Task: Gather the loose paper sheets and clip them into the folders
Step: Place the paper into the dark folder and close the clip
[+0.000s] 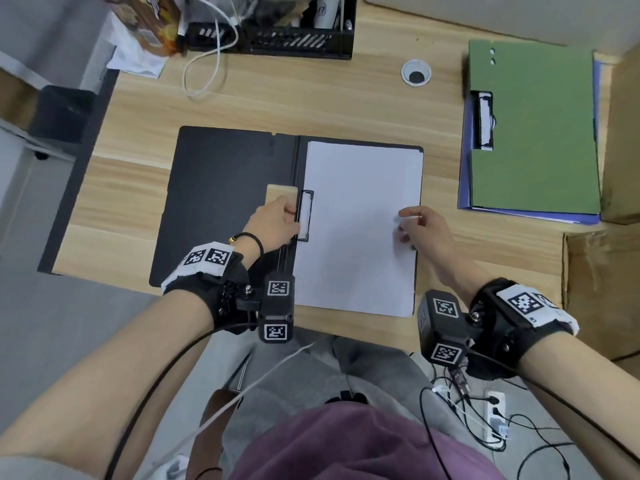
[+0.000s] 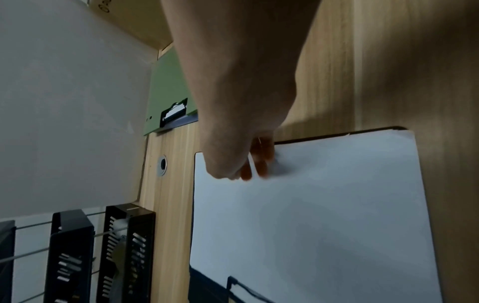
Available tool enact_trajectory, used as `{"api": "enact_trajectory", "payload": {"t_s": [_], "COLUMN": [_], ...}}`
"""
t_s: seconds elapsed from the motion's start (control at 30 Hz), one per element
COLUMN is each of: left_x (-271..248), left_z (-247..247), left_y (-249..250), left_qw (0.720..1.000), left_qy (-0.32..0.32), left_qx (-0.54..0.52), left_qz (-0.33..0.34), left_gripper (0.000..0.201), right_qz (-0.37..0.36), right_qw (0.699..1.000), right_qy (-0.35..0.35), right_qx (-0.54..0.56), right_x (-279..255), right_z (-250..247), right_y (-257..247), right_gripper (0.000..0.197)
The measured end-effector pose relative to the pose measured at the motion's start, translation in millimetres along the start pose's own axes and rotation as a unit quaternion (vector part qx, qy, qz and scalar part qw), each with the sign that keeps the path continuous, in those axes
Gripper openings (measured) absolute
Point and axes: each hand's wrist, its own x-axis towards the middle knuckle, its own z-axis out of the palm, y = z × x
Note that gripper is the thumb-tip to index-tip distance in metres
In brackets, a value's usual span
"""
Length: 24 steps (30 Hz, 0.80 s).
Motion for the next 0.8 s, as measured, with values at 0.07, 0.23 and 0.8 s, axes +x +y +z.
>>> {"api": "enact_trajectory", "payload": {"t_s": [0.07, 0.23, 0.8], "left_x": [-3.5, -10.1, -16.3], "left_z": [-7.5, -25.8, -61.6], "left_y": [-12.4, -54.3, -143.1], "left_qw": [0.999, 0.995, 0.962], "left_qy": [0.019, 0.103, 0.204], "left_qx": [-0.027, 0.000, -0.070], "left_qz": [-0.003, -0.020, -0.169], "left_gripper": [0.033, 0.034, 0.058], "right_qz": [0.009, 0.025, 0.101], "right_qw": [0.998, 0.990, 0.986], "right_qy": [-0.054, -0.136, -0.134], "right_qx": [0.018, -0.009, 0.013], "right_x": [-3.1, -2.5, -7.9], "right_z": [9.5, 41.9, 138.1], "right_y": [-13.9, -29.5, -47.9], "right_gripper": [0.019, 0.016, 0.030]}}
